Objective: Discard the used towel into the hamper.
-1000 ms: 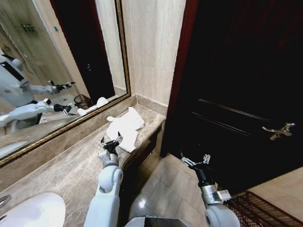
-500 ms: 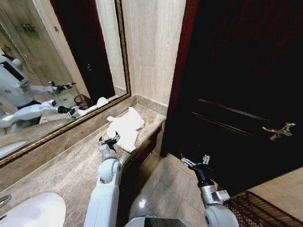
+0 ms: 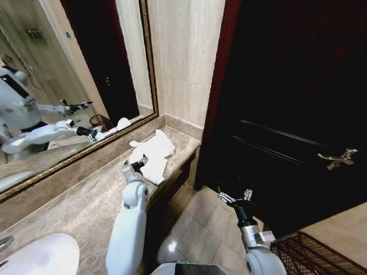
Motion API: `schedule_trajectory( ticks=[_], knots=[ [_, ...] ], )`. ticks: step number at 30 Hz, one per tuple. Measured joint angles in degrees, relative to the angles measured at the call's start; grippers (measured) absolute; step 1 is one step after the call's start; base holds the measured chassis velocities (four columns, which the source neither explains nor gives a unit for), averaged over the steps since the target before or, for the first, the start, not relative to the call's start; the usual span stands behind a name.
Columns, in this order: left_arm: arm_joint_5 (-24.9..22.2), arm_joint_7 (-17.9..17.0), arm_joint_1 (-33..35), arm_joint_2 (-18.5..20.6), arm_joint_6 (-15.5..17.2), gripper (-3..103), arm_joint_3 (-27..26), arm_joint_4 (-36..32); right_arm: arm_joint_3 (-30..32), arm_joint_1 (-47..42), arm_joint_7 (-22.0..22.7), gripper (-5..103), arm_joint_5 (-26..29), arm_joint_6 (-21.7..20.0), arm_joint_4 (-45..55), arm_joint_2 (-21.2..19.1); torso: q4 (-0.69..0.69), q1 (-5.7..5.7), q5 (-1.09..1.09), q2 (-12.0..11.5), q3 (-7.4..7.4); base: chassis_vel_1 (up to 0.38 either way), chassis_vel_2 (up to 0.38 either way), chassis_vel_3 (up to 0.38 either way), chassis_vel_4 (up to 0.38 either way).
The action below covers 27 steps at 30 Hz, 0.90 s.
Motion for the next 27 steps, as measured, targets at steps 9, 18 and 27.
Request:
schedule_trajectory(
  ticks=[9, 18, 27],
  knots=[
    [-6.1, -0.9, -3.2, 3.9, 1.0, 97, 0.6, 4.7, 0.1, 0.4, 0.6, 100, -0.1, -0.1, -0.4, 0.2, 0.01, 0.0, -0.01, 0.0, 0.0, 0.0, 0.0, 0.0, 0.0],
    [-11.3, -0.8, -3.7, 5.8, 2.9, 76, 1.6, 4.7, 0.1, 0.5, 0.5, 100, -0.2, -0.2, -0.5, 0.3, 0.0, 0.0, 0.0, 0.0, 0.0, 0.0, 0.0, 0.0, 0.0],
    [-11.5, -0.3, -2.5, 5.8, 2.9, 32, 2.1, 4.1, -0.3, 1.0, 0.6, 100, -0.2, -0.2, -0.3, 1.1, 0.0, 0.0, 0.0, 0.0, 0.0, 0.0, 0.0, 0.0, 0.0]
  ],
)
